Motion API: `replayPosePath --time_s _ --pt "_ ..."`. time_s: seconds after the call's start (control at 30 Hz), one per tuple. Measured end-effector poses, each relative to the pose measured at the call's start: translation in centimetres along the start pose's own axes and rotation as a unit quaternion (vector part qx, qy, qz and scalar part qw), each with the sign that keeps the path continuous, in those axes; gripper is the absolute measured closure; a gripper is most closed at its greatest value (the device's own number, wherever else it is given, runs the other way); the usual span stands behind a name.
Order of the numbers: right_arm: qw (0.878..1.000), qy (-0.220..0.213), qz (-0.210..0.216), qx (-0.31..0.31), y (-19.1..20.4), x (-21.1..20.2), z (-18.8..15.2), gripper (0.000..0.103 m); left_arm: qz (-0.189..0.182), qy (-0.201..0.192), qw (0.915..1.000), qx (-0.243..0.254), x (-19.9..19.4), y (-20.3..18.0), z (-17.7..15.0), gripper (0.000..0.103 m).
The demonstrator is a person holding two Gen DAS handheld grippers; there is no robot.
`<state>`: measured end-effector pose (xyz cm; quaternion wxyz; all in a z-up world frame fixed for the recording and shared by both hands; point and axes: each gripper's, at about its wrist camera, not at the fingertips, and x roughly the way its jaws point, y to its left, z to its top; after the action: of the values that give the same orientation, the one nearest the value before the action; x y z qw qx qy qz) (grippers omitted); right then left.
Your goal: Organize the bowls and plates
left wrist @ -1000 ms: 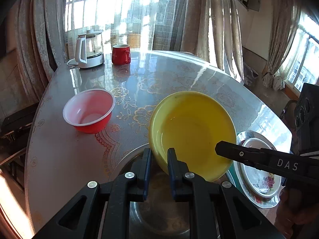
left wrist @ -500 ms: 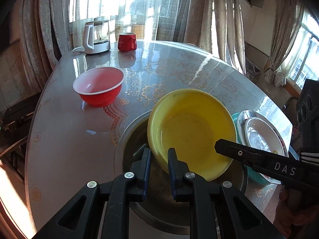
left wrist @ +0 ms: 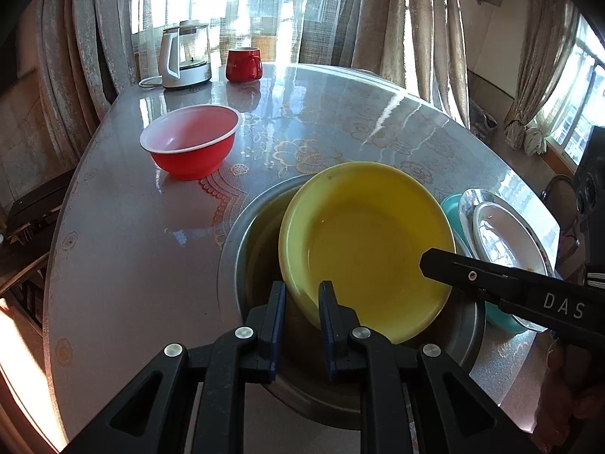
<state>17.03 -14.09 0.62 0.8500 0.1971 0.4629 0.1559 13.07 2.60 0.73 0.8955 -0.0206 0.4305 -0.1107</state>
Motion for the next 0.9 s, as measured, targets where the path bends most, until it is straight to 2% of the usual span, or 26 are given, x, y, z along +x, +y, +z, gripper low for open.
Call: replayPosePath --time_s 0.23,0.43,0.8,0.9 --pt "1.0 0.001 -0.004 -0.004 0.1 -0.4 -0.2 0.084 0.012 -0.001 0.9999 0.009 0.0 -0.4 -0.3 0.084" --pt "1.0 -0.008 -0.015 -0.01 0.3 -0.8 0.0 0.075 0.005 0.001 1.0 0.006 -0.2 -0.3 -0.4 0.084" --pt "0.999 -0.009 -0.016 -0.032 0.7 -0.6 -0.2 0.075 0.002 0.002 1.0 0.006 -0.7 -0.3 -0.5 0.082" --pt "0.999 -0.022 -0.011 -0.032 0.7 -1.0 0.0 0.075 -0.004 -0.003 1.0 0.001 -1.3 0.1 -0.3 0.078"
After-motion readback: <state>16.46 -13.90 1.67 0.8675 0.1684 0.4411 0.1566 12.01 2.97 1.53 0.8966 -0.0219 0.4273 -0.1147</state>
